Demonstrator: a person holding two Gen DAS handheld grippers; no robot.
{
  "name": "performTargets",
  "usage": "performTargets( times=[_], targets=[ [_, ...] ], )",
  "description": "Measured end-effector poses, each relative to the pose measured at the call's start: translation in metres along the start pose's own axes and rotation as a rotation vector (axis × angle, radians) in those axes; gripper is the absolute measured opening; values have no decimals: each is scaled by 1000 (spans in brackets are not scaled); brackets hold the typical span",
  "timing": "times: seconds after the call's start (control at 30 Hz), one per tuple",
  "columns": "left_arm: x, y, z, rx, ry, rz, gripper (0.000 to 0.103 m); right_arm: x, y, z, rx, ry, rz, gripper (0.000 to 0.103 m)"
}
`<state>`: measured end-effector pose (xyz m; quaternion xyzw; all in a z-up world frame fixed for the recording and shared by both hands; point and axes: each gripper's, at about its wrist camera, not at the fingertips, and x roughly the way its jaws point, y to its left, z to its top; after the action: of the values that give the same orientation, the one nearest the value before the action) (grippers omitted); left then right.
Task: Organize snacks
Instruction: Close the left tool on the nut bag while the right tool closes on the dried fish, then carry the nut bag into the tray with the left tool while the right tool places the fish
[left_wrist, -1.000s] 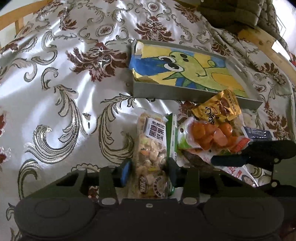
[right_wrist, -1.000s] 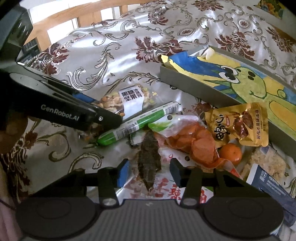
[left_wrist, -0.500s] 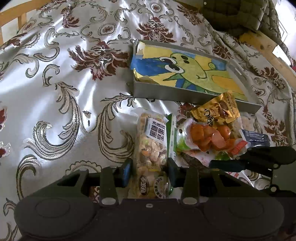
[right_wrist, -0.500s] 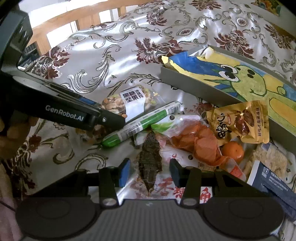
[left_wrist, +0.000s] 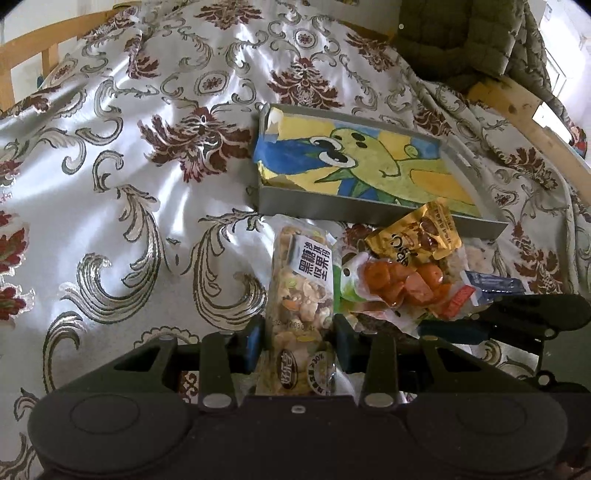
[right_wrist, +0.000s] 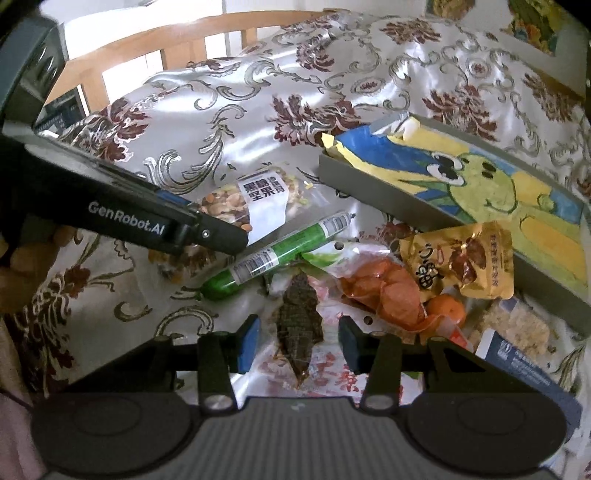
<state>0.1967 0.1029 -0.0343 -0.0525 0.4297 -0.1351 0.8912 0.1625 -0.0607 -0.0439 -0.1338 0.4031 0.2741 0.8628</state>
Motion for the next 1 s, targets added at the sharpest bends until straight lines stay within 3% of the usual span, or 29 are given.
performTargets(
  times=[0.57,0.87,1.0],
  targets=[
    [-12,-1,1,-9,-67,-19,41,-23,43,-18,-283,-57,-89,50],
    [-19,2,7,-33,-146,-17,41,-39,31,-10,-266,-135,-131,50],
    [-18,0,14,-33,-180,-12,41,-47,25,-4,-282,-199,-190,50]
  ],
)
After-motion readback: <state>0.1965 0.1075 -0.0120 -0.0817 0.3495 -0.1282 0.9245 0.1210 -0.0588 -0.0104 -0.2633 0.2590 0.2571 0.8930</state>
